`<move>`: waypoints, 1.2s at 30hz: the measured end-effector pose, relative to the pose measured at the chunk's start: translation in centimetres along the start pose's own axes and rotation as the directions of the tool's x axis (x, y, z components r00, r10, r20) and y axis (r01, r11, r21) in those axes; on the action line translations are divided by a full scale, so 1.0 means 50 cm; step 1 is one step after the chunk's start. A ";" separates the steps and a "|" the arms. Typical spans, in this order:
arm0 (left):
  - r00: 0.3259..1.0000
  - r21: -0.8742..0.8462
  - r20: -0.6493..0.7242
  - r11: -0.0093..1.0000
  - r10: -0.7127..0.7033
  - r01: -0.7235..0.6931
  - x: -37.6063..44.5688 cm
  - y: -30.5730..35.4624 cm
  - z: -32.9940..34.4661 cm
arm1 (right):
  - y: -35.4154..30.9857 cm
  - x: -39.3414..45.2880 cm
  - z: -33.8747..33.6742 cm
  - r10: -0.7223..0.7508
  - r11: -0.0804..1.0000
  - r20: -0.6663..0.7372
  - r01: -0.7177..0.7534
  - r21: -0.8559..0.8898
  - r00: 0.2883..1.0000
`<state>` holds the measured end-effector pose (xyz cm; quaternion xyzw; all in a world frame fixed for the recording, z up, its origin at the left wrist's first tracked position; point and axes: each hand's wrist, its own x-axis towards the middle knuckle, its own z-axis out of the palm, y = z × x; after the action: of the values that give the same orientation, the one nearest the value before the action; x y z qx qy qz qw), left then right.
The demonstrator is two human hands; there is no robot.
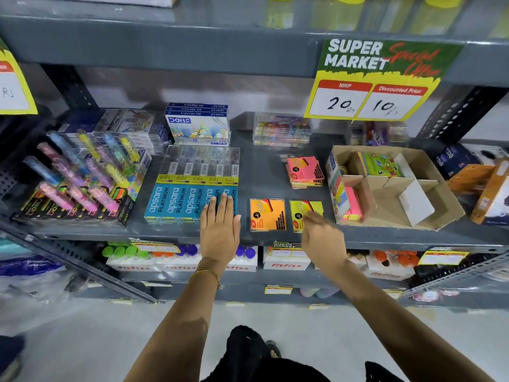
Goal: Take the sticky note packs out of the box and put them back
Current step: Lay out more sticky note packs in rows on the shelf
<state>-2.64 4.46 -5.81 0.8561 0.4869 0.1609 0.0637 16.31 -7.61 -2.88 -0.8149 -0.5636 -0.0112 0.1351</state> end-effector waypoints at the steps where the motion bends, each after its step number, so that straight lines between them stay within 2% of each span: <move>1: 1.000 0.001 0.000 1.000 0.003 -0.003 0.000 0.000 0.001 | -0.004 0.022 -0.012 0.033 0.998 -0.025 -0.032 0.053 0.999; 4: 1.000 -0.002 -0.006 1.000 0.012 -0.012 -0.001 -0.003 0.000 | 0.004 0.123 -0.038 0.082 0.995 -0.020 -0.081 0.063 0.996; 7: 0.999 -0.026 -0.022 0.999 0.031 -0.032 -0.003 -0.006 0.002 | 0.016 0.209 -0.042 0.074 0.994 0.168 -0.060 -0.090 0.983; 10: 0.999 -0.041 -0.029 0.999 0.030 -0.031 -0.002 -0.007 0.002 | 0.027 0.228 -0.033 0.054 0.987 0.217 -0.019 -0.159 0.975; 14: 0.999 -0.043 -0.028 0.999 0.031 -0.032 -0.001 -0.011 0.005 | 0.031 0.210 -0.041 0.045 0.984 0.108 -0.025 -0.175 0.993; 16: 0.999 -0.033 -0.019 0.999 0.035 -0.036 -0.002 -0.013 0.009 | 0.021 0.208 -0.033 -0.087 0.974 -0.080 0.067 -0.218 0.993; 19: 1.000 -0.044 -0.020 0.999 0.021 -0.022 -0.001 -0.011 0.009 | -0.034 0.204 -0.012 -0.250 0.946 -0.136 0.213 -0.243 0.959; 21: 1.000 -0.043 -0.021 0.999 0.011 -0.012 0.000 -0.009 0.008 | -0.083 0.203 -0.004 -0.274 0.948 -0.030 0.265 -0.179 0.961; 24: 1.000 -0.023 -0.024 1.000 0.020 -0.021 -0.001 -0.009 0.007 | -0.122 0.208 0.025 -0.258 0.931 0.158 0.289 -0.222 0.953; 25: 0.999 -0.020 -0.027 0.999 0.025 -0.025 -0.001 -0.010 0.008 | -0.128 0.208 0.031 -0.239 0.935 0.184 0.277 -0.222 0.953; 27: 0.999 -0.016 -0.032 0.999 0.028 -0.028 -0.001 -0.010 0.006 | -0.125 0.211 0.038 -0.196 0.966 0.132 0.215 -0.146 0.972; 29: 0.999 -0.015 -0.030 1.000 0.025 -0.025 0.001 -0.009 0.005 | -0.104 0.221 0.033 -0.129 0.991 -0.060 0.127 -0.046 0.990; 30: 0.999 -0.015 -0.027 1.000 0.022 -0.022 0.001 -0.008 0.005 | -0.084 0.231 0.029 -0.050 0.999 -0.125 0.048 -0.023 0.991; 31: 0.999 -0.015 -0.027 1.000 0.019 -0.020 0.001 -0.008 0.005 | -0.060 0.242 0.027 0.061 0.998 -0.114 -0.062 -0.007 0.992; 33: 0.999 -0.014 -0.025 1.000 0.022 -0.022 -0.001 -0.008 0.006 | -0.023 0.257 0.022 0.311 0.950 0.070 -0.312 -0.002 0.948; 34: 0.999 -0.010 -0.024 1.000 0.025 -0.025 -0.002 -0.007 0.006 | -0.010 0.263 0.022 0.368 0.929 0.137 -0.371 -0.004 0.920; 36: 0.999 -0.001 -0.028 1.000 0.027 -0.027 -0.002 -0.006 0.006 | -0.002 0.264 0.020 0.368 0.927 0.128 -0.374 0.022 0.921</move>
<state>-2.84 4.56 -6.19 0.8602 0.4761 0.1742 0.0554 20.86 4.74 -1.59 -0.9026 -0.4064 0.0772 0.1190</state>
